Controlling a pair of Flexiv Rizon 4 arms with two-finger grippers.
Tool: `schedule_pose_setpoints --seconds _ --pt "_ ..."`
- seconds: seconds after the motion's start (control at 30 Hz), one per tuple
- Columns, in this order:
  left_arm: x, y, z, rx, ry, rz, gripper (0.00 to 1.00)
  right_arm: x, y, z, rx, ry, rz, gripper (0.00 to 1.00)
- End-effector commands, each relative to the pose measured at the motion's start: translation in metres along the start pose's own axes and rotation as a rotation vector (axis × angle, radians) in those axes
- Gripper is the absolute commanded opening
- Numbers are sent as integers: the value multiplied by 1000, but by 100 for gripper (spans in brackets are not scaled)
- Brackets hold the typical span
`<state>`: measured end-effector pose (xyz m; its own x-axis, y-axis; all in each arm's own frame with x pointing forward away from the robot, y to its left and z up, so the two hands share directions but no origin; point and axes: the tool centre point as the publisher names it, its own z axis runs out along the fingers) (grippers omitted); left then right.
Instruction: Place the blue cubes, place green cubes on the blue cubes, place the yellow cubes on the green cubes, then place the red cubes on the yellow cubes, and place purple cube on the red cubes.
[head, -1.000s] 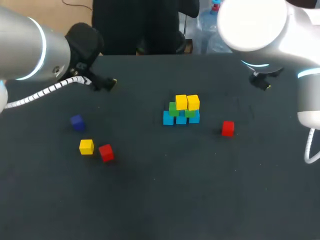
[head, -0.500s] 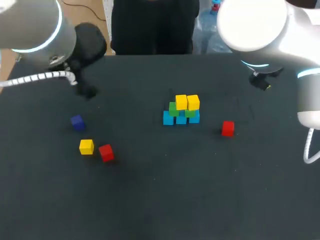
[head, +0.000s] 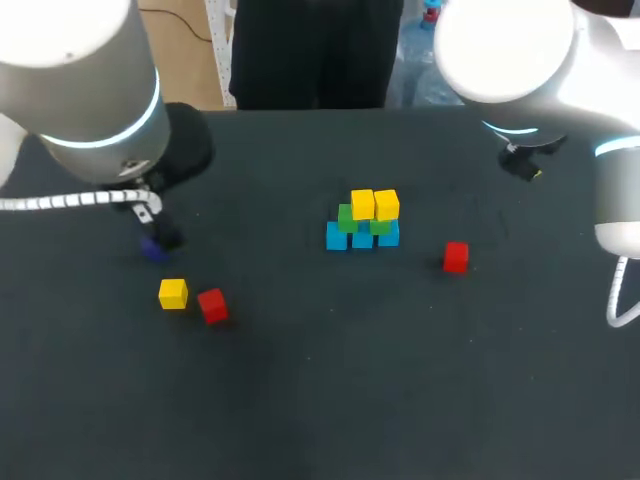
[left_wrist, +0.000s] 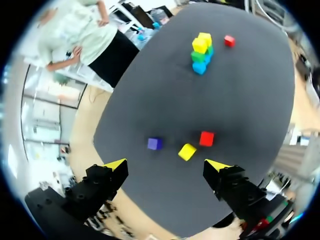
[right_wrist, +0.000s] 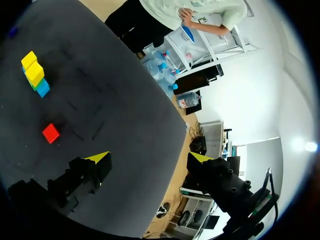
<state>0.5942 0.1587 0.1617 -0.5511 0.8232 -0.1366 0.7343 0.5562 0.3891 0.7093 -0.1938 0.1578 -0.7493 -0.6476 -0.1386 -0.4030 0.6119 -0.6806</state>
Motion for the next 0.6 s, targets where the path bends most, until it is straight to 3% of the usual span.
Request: schedule_pose_setpoints --seconds 0.03,0.2,0.4,0.5,0.6 --pt "-4 -9 16 68 -24 -18 100 1 0 0 1 -4 1 100" --pt "-2 -18 25 130 -67 56 100 1 0 0 1 -4 1 100" --pt "3 -18 40 189 -25 -92 100 1 0 0 1 -4 1 100" --pt "5 -22 47 197 -11 -106 100 1 0 0 1 -4 1 100" --pt "6 -27 51 199 -19 -57 100 1 0 0 1 -4 1 100"
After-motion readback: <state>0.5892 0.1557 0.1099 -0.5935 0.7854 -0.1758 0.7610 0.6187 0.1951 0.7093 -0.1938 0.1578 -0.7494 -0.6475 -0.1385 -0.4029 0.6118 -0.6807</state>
